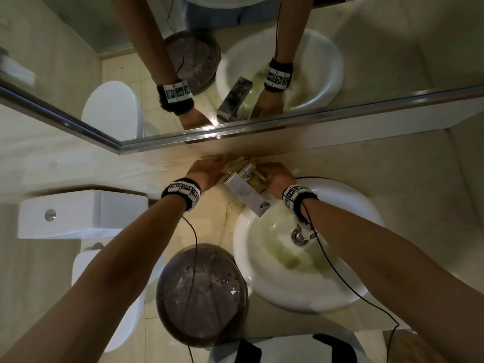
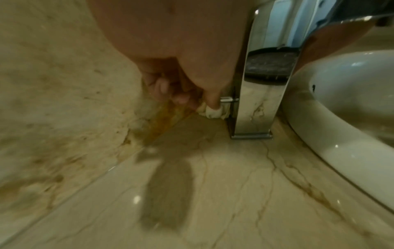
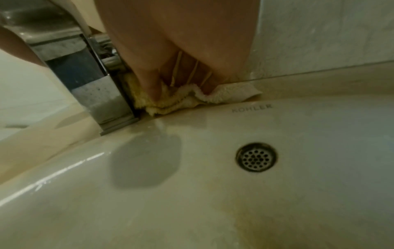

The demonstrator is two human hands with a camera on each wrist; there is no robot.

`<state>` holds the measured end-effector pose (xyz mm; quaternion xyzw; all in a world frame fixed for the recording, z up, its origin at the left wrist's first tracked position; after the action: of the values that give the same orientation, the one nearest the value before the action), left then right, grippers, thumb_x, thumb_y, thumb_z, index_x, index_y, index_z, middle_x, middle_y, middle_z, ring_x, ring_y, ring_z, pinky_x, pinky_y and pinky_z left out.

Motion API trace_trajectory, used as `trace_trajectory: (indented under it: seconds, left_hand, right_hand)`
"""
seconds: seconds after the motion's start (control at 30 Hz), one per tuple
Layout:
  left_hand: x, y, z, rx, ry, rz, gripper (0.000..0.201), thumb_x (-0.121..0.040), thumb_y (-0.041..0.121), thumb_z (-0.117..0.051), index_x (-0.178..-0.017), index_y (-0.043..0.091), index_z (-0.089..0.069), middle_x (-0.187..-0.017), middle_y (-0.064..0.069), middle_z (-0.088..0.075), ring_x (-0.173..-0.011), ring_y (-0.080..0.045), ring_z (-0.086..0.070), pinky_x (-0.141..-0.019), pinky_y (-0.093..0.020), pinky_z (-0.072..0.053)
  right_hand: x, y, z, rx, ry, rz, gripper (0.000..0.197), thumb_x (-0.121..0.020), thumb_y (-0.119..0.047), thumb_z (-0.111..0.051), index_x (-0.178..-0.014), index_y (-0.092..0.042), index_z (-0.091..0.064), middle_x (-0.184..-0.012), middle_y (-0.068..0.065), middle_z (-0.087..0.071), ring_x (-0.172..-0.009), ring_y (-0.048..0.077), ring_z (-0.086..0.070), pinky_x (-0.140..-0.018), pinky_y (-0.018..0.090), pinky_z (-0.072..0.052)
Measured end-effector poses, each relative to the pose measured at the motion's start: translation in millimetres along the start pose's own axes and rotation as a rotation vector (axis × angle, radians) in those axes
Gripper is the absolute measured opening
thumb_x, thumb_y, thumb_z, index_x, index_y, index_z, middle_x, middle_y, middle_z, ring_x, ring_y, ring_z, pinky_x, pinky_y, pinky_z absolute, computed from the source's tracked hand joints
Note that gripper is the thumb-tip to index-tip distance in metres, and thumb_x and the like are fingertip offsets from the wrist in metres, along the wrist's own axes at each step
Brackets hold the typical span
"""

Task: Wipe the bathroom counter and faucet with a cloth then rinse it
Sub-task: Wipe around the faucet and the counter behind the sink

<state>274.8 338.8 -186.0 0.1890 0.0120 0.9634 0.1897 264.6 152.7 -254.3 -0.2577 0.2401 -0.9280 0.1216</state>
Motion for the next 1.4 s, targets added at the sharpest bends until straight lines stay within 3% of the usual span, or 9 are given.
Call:
trace_trajectory:
  seconds: [0.1,0.2,0.37,0.53,0.63,0.77,0.97,1.23,1.4]
  left_hand:
    - [-10.5,14.3,-7.3,0.043,-0.081,-0.048,0.055,-0.098,0.024,-0.059,-0.149,0.03,-0.042,-0.147,-0.004,-0.049,-0.131,-0.029,-0.05,-0.105,-0.039,-0.043]
    - [-17.1,21.1,-5.5,0.077,-0.029,-0.08,0.038,-0.1,0.038,-0.055,-0.138,0.034,-0.056,-0.136,0.001,-0.059,-0.123,-0.026,-0.056,-0.1,-0.035,-0.046]
    - [-17.3,6.7,-15.5,-0.047,-0.079,0.043,0.045,-0.102,0.031,-0.051,-0.146,0.028,-0.046,-0.144,-0.002,-0.054,-0.126,-0.027,-0.055,-0.102,-0.038,-0.047]
    - [-0.5,-27.4,-35.9,-0.022,-0.169,0.155,0.059,-0.101,0.028,-0.052,-0.153,0.04,-0.028,-0.151,-0.001,-0.048,-0.125,-0.029,-0.057,-0.1,-0.039,-0.048]
    - [20.7,-44.9,-43.1,-0.024,-0.186,0.242,0.052,-0.101,0.029,-0.046,-0.151,0.04,-0.033,-0.139,-0.004,-0.059,-0.115,-0.029,-0.062,-0.095,-0.036,-0.048]
    - [57.9,-49.2,-53.4,-0.076,-0.194,0.291,0.043,-0.103,0.02,-0.043,-0.146,0.026,-0.045,-0.127,-0.011,-0.065,-0.109,-0.032,-0.064,-0.093,-0.036,-0.05]
    - [101.4,13.1,-78.2,-0.215,-0.26,0.134,0.032,-0.099,0.007,-0.046,-0.128,0.017,-0.056,-0.113,-0.007,-0.069,-0.098,-0.032,-0.068,-0.076,-0.039,-0.054]
    - [104.7,79.6,-84.7,0.013,-0.153,0.134,0.037,-0.095,0.003,-0.045,-0.128,0.017,-0.054,-0.125,-0.008,-0.058,-0.1,-0.033,-0.063,-0.07,-0.039,-0.047]
    - [94.7,99.7,-79.2,0.224,-0.082,0.126,0.035,-0.097,0.01,-0.052,-0.131,0.018,-0.054,-0.127,-0.005,-0.062,-0.099,-0.034,-0.063,-0.07,-0.041,-0.051]
  right_hand:
    - [2.7,-3.2,-2.7,-0.097,-0.02,0.036,0.027,-0.094,-0.049,-0.057,-0.118,-0.036,-0.06,-0.116,-0.008,-0.067,-0.099,0.017,-0.064,-0.084,0.033,-0.051]
    - [9.0,-5.7,3.1,-0.168,-0.016,0.138,0.048,-0.093,-0.044,-0.059,-0.139,-0.036,-0.048,-0.136,-0.012,-0.055,-0.114,0.01,-0.054,-0.097,0.027,-0.042]
    - [12.3,-2.2,8.1,-0.007,0.087,0.142,0.06,-0.091,-0.026,-0.068,-0.147,-0.03,-0.046,-0.154,-0.002,-0.041,-0.14,0.022,-0.038,-0.112,0.023,-0.023]
    - [13.2,6.3,-7.2,0.037,-0.032,0.099,0.071,-0.092,-0.017,-0.063,-0.152,-0.04,-0.034,-0.162,-0.001,-0.028,-0.148,0.025,-0.024,-0.118,0.034,-0.027]
    - [17.4,4.4,-6.9,0.023,-0.007,0.114,0.073,-0.089,-0.017,-0.068,-0.153,-0.032,-0.035,-0.16,0.002,-0.033,-0.146,0.026,-0.03,-0.118,0.037,-0.032]
    - [26.3,12.8,-10.8,0.005,0.018,0.099,0.067,-0.089,-0.018,-0.065,-0.15,-0.031,-0.042,-0.155,0.001,-0.041,-0.142,0.027,-0.037,-0.113,0.037,-0.039]
    - [50.8,14.2,-5.0,0.032,0.151,0.047,0.055,-0.087,-0.015,-0.06,-0.14,-0.025,-0.057,-0.151,0.007,-0.047,-0.138,0.027,-0.044,-0.11,0.035,-0.043]
    - [86.5,10.3,-0.9,0.069,0.179,0.023,0.056,-0.089,-0.02,-0.063,-0.144,-0.019,-0.051,-0.155,0.011,-0.04,-0.14,0.028,-0.04,-0.112,0.04,-0.037]
    - [99.2,1.6,-9.0,-0.038,0.169,0.063,0.045,-0.091,-0.02,-0.061,-0.135,-0.014,-0.052,-0.134,0.01,-0.054,-0.125,0.03,-0.049,-0.102,0.043,-0.045]
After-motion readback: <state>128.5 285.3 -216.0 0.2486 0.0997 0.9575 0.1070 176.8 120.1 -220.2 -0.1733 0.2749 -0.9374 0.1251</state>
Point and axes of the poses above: each hand's wrist, its own x-axis away from the middle knuckle, its own z-axis out of the back of the hand, y = z × x, the point moved 8 cm from there along -x, towards the middle knuckle
